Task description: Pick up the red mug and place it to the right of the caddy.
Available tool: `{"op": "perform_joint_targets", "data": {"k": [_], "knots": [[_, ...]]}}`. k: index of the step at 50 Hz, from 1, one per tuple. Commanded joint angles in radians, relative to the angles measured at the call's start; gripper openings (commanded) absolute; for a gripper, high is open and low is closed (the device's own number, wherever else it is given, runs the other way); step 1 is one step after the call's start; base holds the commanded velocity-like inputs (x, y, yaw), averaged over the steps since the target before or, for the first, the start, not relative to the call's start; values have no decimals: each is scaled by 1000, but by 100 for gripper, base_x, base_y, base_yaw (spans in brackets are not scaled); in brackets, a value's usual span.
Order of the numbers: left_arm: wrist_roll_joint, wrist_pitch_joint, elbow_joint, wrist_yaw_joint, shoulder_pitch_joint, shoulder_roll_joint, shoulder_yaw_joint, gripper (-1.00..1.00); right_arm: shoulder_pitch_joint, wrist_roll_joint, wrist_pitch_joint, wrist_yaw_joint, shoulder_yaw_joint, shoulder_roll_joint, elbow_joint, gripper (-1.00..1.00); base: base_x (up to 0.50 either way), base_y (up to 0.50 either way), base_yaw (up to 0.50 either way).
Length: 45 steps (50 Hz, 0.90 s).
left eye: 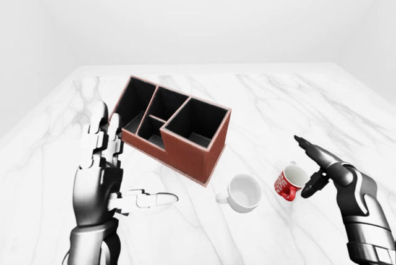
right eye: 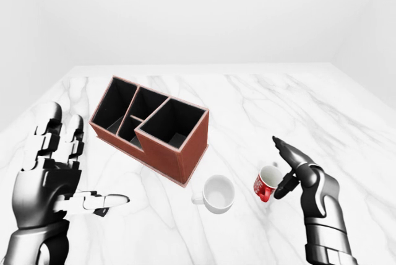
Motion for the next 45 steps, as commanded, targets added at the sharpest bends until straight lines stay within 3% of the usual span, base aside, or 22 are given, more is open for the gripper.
{"op": "perform_joint_targets", "data": {"k": [1, 45], "knots": [[-1, 0, -8, -2, 3, -2, 3, 100, 4, -3, 0, -7, 10, 11, -1, 99, 0, 0, 0], [-8, 0, -20, -11, 3, -9, 18, 100, 7, -26, -29, -44, 42, 22, 54, 99, 0, 0, 0]]}}
